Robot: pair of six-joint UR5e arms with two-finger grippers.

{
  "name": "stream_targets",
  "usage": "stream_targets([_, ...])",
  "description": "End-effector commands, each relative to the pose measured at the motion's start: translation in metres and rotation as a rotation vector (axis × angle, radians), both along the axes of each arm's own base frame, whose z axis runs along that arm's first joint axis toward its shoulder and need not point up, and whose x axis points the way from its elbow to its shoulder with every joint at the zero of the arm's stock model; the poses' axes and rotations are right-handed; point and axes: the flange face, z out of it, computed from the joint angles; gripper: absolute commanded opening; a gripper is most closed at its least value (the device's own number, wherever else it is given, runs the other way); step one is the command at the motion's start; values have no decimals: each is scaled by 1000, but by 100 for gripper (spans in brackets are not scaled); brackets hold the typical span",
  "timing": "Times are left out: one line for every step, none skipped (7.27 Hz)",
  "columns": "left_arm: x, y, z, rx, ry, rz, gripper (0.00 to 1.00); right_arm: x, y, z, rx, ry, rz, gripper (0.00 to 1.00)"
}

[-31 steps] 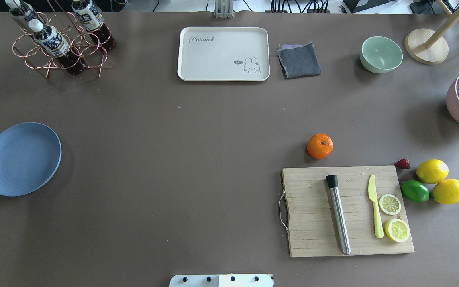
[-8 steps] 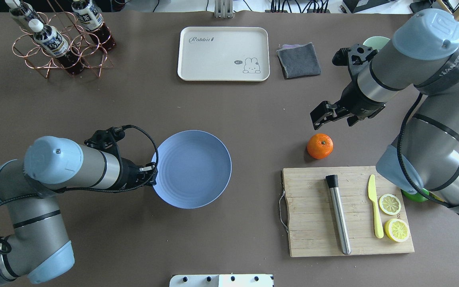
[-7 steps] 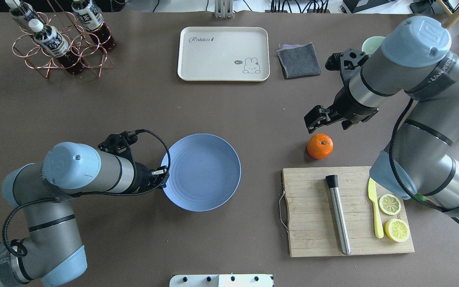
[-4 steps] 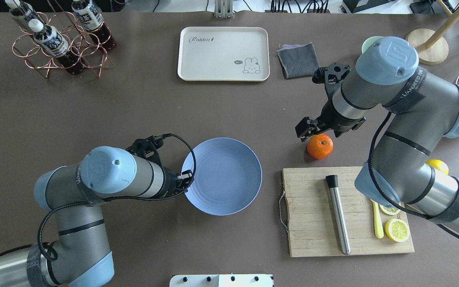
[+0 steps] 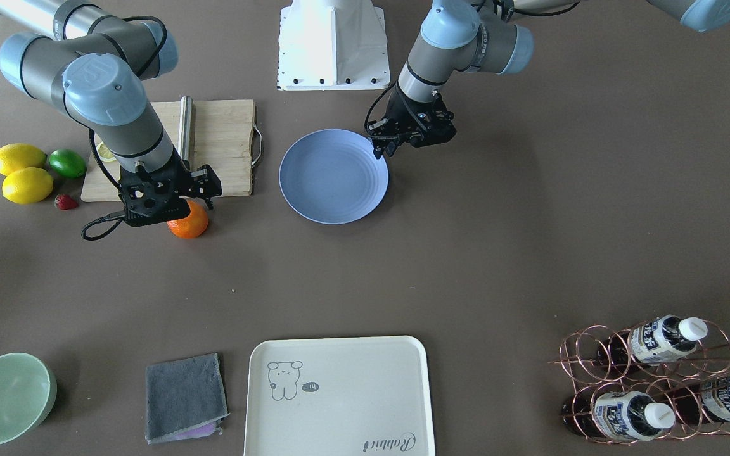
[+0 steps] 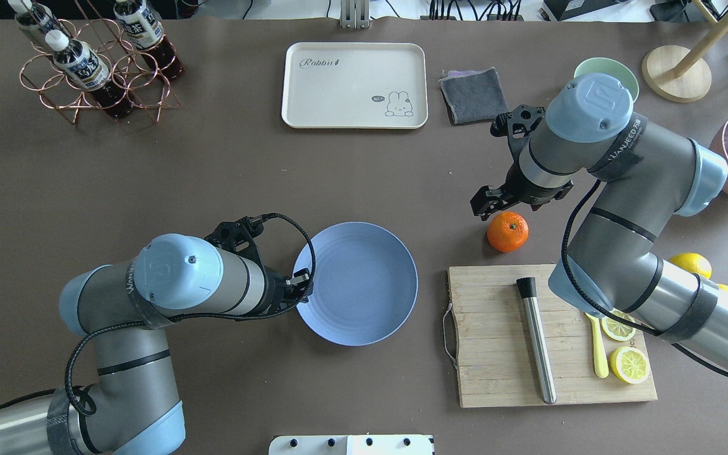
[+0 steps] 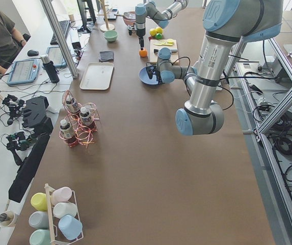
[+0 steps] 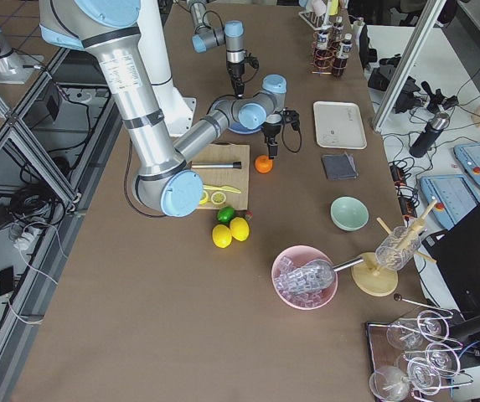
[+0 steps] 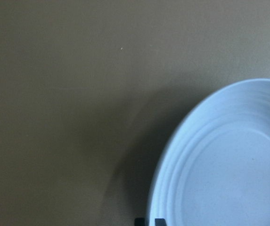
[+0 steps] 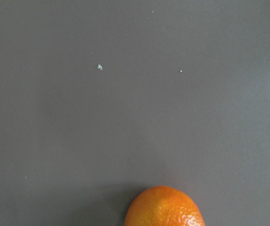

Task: Pick orange to plate
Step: 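Lower the right gripper over the orange and close on it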

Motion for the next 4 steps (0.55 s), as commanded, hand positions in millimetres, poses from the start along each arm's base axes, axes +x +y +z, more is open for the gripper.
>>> stream_targets([1,-2,-2,7,1,-6,81,-15,-13,38,-10,20,-5,98])
stream_targets([1,-2,-2,7,1,-6,81,-15,-14,42,-20,24,-2,98])
stream_targets([2,-2,-6,8,5,-6,82,-15,-12,41,-26,19,-2,98])
stream_targets([2,-2,-6,8,5,-6,82,-17,-8,38,-39,7,-6,98])
